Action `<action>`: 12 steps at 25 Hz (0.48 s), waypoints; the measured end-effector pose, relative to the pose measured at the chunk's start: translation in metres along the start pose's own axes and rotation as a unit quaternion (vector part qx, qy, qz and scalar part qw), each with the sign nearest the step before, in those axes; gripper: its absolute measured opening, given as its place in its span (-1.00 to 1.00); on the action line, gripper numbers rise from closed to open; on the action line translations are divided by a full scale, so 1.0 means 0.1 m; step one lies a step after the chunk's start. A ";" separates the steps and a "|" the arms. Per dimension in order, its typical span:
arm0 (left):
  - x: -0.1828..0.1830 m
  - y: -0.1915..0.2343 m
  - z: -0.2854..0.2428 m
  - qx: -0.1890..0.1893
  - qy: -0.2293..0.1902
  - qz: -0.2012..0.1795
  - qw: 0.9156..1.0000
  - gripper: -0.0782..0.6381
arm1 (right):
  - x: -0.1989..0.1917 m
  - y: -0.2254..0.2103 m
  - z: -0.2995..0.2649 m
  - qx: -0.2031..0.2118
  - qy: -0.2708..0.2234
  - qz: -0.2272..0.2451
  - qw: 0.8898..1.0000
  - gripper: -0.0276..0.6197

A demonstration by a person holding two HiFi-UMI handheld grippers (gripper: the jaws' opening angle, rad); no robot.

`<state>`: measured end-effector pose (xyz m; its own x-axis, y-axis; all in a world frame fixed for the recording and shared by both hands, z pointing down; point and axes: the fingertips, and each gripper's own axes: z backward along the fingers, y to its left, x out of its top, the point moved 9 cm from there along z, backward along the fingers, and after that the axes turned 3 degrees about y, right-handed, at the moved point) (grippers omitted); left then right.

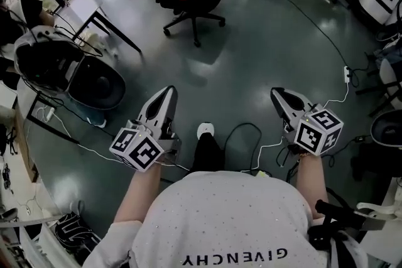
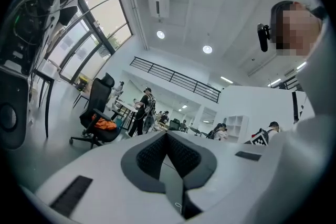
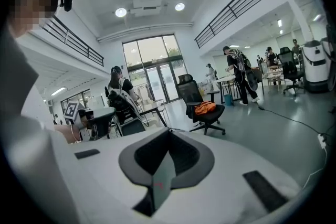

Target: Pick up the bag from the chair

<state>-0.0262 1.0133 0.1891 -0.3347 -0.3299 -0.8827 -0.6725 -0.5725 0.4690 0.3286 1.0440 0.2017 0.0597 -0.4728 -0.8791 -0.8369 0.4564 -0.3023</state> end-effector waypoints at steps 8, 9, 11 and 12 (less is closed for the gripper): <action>0.54 0.77 -0.90 -0.007 -0.026 -0.020 0.999 -0.78 | 0.68 -0.46 -0.76 -0.043 -0.077 -0.015 0.996 -0.91; 0.66 0.88 -1.02 -0.006 -0.032 -0.024 0.999 -0.78 | 0.81 -0.50 -0.88 -0.047 -0.093 -0.020 0.994 -0.91; 0.88 1.13 -1.26 -0.005 -0.038 -0.034 0.999 -0.78 | 1.08 -0.59 -1.13 -0.057 -0.114 -0.028 0.991 -0.90; 0.97 1.25 -1.38 -0.007 -0.033 -0.038 0.999 -0.78 | 1.21 -0.64 -1.24 -0.063 -0.122 -0.035 0.990 -0.90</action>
<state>-0.0511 0.8060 0.1664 -0.3266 -0.2342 -0.9157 -0.6883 -0.6051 0.4002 0.3215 0.8642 0.1608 0.2366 -0.2969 -0.9251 -0.8864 0.3239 -0.3306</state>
